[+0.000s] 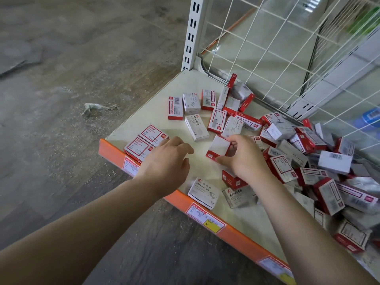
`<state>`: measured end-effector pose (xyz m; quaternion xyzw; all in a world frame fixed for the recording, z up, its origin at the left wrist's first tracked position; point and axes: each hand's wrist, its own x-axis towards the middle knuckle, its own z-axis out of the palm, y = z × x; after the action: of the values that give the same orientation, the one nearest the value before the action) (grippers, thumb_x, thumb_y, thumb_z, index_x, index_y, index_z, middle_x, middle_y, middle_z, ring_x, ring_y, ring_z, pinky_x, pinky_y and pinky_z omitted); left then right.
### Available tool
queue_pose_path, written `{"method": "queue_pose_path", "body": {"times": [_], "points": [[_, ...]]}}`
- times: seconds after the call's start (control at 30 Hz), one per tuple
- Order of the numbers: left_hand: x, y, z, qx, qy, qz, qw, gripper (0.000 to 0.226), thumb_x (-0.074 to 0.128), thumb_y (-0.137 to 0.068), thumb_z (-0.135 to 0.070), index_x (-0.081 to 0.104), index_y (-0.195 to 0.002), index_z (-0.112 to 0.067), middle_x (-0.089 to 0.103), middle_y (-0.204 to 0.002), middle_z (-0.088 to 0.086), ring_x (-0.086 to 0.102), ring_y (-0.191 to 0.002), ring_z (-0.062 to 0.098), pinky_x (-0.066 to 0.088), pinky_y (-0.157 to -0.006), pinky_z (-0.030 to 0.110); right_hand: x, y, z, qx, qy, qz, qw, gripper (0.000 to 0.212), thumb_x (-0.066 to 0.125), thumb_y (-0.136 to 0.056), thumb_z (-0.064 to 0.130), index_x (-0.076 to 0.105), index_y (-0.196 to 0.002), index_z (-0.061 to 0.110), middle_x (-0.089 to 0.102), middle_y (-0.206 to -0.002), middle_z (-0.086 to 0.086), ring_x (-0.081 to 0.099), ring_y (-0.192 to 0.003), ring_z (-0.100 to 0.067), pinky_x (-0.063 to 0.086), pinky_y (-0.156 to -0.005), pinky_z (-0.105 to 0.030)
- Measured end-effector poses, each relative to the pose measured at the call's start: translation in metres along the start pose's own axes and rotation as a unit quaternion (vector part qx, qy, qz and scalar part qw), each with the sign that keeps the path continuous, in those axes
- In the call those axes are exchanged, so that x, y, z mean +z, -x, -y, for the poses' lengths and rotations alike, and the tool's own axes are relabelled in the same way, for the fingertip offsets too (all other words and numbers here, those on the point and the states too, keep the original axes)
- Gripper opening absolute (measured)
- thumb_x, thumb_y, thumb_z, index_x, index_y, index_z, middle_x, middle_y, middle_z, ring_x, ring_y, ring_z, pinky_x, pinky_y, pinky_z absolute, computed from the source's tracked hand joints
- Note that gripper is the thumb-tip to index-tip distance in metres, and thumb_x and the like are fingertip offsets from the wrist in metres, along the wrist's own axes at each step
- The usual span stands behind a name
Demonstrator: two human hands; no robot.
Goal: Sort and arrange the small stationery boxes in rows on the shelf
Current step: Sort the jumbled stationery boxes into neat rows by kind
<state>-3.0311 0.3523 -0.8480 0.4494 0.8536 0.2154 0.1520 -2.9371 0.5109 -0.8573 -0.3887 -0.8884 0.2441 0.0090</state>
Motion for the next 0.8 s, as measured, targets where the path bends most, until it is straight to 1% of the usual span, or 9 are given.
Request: {"method": "queue_pose_path", "body": {"times": [0.13,0.2,0.33,0.43,0.5,0.6,0.67,0.73,0.8], "points": [[-0.003,0.002,0.004,-0.007,-0.014,0.000,1.000,0.037,0.047,-0.093,-0.019,0.050,-0.129,-0.026,0.048,-0.129,-0.006,0.041,-0.121,0.014,0.036,-0.094,0.026,-0.003,0.008,0.000,-0.017,-0.034,-0.031,0.999,0.060,0.077,-0.073,0.032,0.053,-0.126,0.016,0.057,-0.117,0.000,0.053,-0.109,-0.016,0.044,-0.093,-0.030],[-0.005,0.002,0.004,-0.009,-0.018,0.002,1.000,0.041,0.049,-0.092,-0.019,0.047,-0.132,-0.028,0.047,-0.129,-0.006,0.040,-0.122,0.015,0.038,-0.095,0.028,-0.007,0.013,0.002,-0.031,-0.051,-0.041,0.997,0.060,0.077,-0.073,0.033,0.054,-0.126,0.018,0.058,-0.118,0.001,0.053,-0.108,-0.014,0.043,-0.092,-0.027],[-0.007,0.003,0.002,0.001,-0.017,-0.008,1.000,0.050,0.054,-0.090,-0.023,0.040,-0.137,-0.029,0.048,-0.128,-0.004,0.042,-0.120,0.017,0.040,-0.097,0.032,-0.019,0.028,0.009,-0.046,-0.104,-0.013,0.993,0.060,0.075,-0.075,0.031,0.053,-0.129,0.020,0.057,-0.118,0.006,0.051,-0.104,-0.006,0.039,-0.084,-0.019],[-0.008,0.004,-0.004,0.032,-0.009,-0.022,0.999,0.054,0.058,-0.088,-0.027,0.037,-0.138,-0.031,0.048,-0.128,-0.005,0.042,-0.120,0.016,0.039,-0.098,0.033,-0.025,0.037,0.012,-0.051,-0.154,0.004,0.987,0.053,0.075,-0.075,0.031,0.057,-0.125,0.026,0.055,-0.102,0.021,0.051,-0.091,0.008,0.036,-0.073,-0.008],[-0.009,0.005,-0.008,0.056,-0.014,-0.028,0.998,0.052,0.058,-0.088,-0.028,0.037,-0.136,-0.031,0.047,-0.130,-0.006,0.041,-0.121,0.015,0.039,-0.099,0.031,-0.026,0.041,0.014,-0.049,-0.168,0.014,0.984,0.051,0.074,-0.075,0.033,0.058,-0.123,0.026,0.051,-0.093,0.028,0.050,-0.089,0.011,0.037,-0.073,-0.008],[-0.009,0.007,-0.010,0.082,-0.022,-0.045,0.995,0.044,0.057,-0.089,-0.031,0.042,-0.130,-0.030,0.047,-0.130,-0.007,0.040,-0.121,0.015,0.040,-0.097,0.031,-0.028,0.043,0.013,-0.046,-0.172,0.029,0.984,0.053,0.074,-0.076,0.034,0.058,-0.124,0.022,0.056,-0.098,0.020,0.053,-0.094,0.006,0.038,-0.075,-0.008],[-0.009,0.008,-0.009,0.106,-0.030,-0.064,0.992,0.037,0.061,-0.086,-0.030,0.050,-0.122,-0.026,0.052,-0.122,-0.003,0.046,-0.115,0.020,0.044,-0.090,0.035,-0.028,0.045,0.013,-0.046,-0.170,0.042,0.983,0.053,0.073,-0.076,0.034,0.058,-0.125,0.020,0.057,-0.102,0.016,0.054,-0.095,0.003,0.038,-0.075,-0.007],[-0.009,0.008,-0.007,0.147,-0.035,-0.082,0.985,0.032,0.071,-0.079,-0.024,0.060,-0.109,-0.019,0.061,-0.106,0.004,0.056,-0.099,0.028,0.051,-0.075,0.041,-0.027,0.046,0.014,-0.044,-0.172,0.050,0.983,0.052,0.073,-0.076,0.034,0.058,-0.124,0.020,0.057,-0.102,0.015,0.054,-0.097,0.001,0.040,-0.077,-0.011],[-0.009,0.008,-0.003,0.189,-0.044,-0.088,0.977,0.033,0.080,-0.069,-0.016,0.063,-0.098,-0.013,0.065,-0.090,0.007,0.062,-0.083,0.031,0.053,-0.061,0.040,-0.027,0.047,0.014,-0.039,-0.180,0.060,0.981,0.051,0.073,-0.076,0.033,0.059,-0.123,0.021,0.057,-0.099,0.017,0.055,-0.098,0.000,0.041,-0.080,-0.014]]}}
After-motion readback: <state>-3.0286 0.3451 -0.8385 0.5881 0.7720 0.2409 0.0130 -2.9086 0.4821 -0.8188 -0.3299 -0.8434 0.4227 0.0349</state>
